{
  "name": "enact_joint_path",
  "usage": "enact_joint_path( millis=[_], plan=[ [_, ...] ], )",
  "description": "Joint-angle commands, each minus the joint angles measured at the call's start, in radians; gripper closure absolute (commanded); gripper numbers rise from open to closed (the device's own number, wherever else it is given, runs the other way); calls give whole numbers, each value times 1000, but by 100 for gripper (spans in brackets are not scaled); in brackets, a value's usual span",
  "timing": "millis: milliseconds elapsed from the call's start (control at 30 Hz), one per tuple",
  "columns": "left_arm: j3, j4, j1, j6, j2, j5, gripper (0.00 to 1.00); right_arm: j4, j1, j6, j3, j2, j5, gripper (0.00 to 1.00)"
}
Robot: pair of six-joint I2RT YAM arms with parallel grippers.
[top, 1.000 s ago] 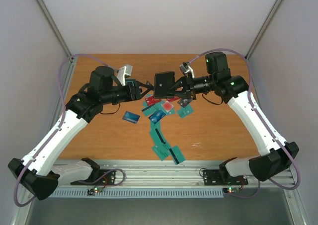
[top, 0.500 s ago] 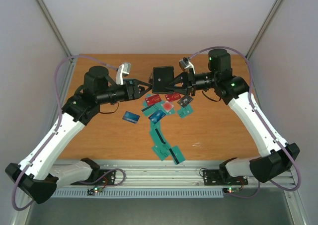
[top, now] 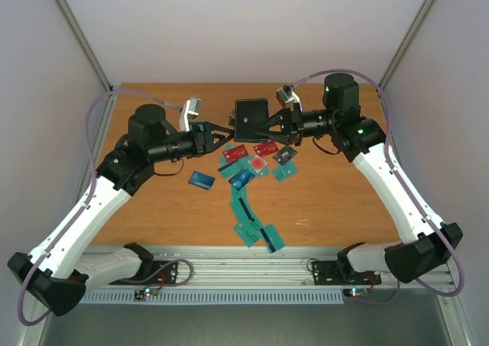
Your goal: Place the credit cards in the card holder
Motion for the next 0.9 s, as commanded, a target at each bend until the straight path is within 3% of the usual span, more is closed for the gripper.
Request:
enact_joint_path(
  millis=[0, 133, 867],
  plan=[
    [-15, 89, 3, -35, -26, 22, 36, 6, -2, -5, 13, -30, -21, 93],
    [-17, 71, 4, -34, -49, -6, 32, -27, -2, -28, 5, -31, 7, 93],
    [-34, 138, 2, -76, -8, 31, 32, 47, -2, 14, 3, -29, -13, 93]
  ],
)
